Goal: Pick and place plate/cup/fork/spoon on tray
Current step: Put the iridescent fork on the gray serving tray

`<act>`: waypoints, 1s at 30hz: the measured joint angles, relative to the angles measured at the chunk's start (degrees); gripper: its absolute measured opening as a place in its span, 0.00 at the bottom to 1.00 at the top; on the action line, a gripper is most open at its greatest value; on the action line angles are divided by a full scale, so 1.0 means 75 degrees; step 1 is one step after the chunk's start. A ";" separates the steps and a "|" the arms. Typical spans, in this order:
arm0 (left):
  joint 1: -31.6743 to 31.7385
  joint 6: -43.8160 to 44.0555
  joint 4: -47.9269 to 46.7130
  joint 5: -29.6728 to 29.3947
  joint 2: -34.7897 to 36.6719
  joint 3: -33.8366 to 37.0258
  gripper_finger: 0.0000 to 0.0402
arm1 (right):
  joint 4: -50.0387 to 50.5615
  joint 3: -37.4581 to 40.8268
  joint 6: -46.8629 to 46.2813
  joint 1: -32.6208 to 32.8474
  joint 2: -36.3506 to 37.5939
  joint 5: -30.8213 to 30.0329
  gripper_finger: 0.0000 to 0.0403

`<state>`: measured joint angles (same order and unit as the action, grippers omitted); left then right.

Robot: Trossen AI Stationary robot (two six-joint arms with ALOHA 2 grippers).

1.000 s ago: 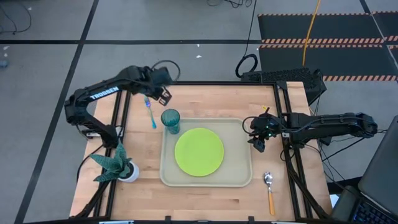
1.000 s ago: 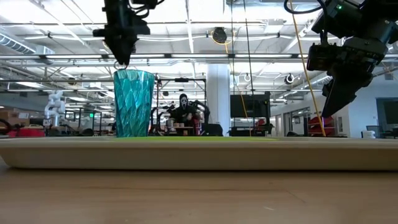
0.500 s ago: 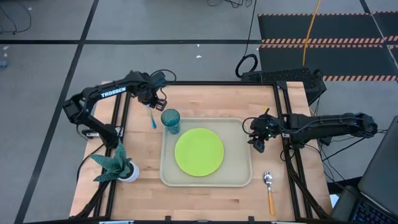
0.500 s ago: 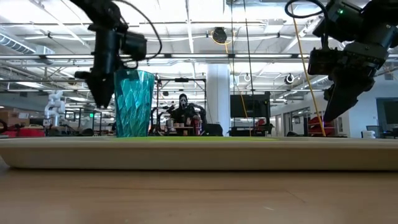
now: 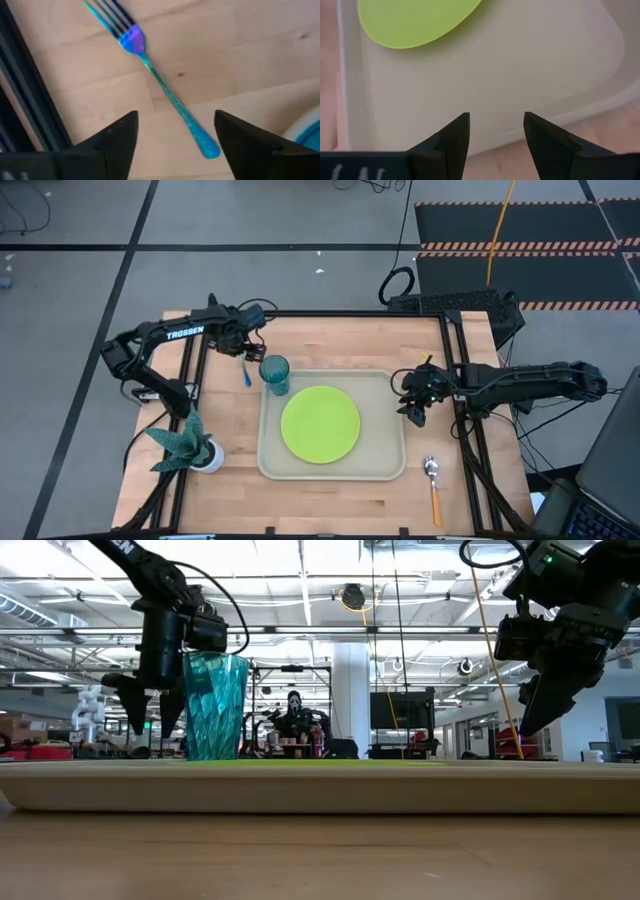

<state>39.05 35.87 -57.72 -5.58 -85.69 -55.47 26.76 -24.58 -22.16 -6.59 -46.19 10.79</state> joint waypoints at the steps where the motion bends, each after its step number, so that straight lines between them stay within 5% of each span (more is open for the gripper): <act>1: 0.0015 0.0107 0.0114 0.0002 0.0000 0.0112 0.69 | -0.0002 0.0000 0.0015 0.0000 0.0000 0.0000 0.45; 11: 0.0450 0.1126 0.0957 0.0121 0.0000 0.0814 0.74 | -0.0434 0.0000 0.0200 0.0000 0.0001 0.0009 0.45; 18: 0.0459 0.1553 0.2151 0.0194 -0.0095 0.0826 0.66 | -0.1144 0.0000 0.0393 -0.0006 0.0002 0.0038 0.45; 30: 0.0898 0.1783 0.1929 0.0133 -0.0365 0.0829 0.51 | -0.1159 0.0000 0.0709 -0.0009 -0.0001 0.0225 0.45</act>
<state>45.78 49.24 -43.25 -4.58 -88.42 -49.25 18.06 -24.58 -16.84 -6.66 -46.19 12.47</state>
